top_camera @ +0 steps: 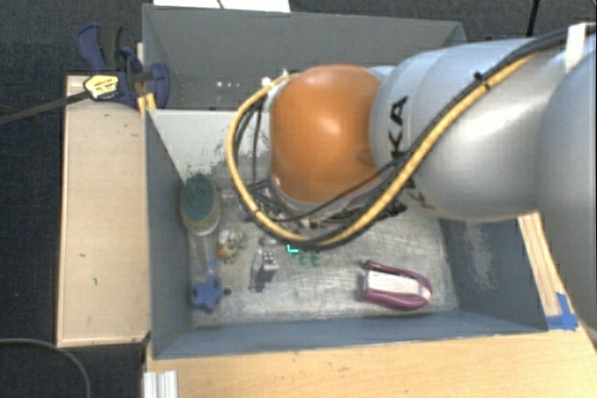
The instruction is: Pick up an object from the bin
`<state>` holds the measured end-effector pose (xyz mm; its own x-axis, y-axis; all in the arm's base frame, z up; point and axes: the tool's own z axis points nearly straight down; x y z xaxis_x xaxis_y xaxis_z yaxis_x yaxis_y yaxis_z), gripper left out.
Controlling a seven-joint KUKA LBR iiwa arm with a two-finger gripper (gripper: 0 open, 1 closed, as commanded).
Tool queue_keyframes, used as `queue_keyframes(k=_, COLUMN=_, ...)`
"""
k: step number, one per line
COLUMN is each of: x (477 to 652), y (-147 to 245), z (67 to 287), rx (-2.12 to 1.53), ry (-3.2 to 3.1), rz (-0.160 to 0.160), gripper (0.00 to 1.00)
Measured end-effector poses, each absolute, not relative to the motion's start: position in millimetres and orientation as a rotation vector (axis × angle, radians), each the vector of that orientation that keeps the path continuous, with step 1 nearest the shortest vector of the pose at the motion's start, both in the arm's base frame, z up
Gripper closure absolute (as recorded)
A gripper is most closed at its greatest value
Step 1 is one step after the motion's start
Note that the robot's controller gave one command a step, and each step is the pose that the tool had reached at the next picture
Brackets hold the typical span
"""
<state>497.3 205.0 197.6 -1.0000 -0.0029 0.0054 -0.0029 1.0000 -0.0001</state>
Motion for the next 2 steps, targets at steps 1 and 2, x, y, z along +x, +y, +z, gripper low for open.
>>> queue_keyframes(k=1, x=561.8, y=249.7, z=81.8, rx=0.850, ry=-3.054, rz=-0.012, gripper=0.00)
queue_keyframes(k=2, x=556.3, y=250.7, z=101.1, rx=-0.213, ry=-3.128, rz=-0.011, gripper=0.00)
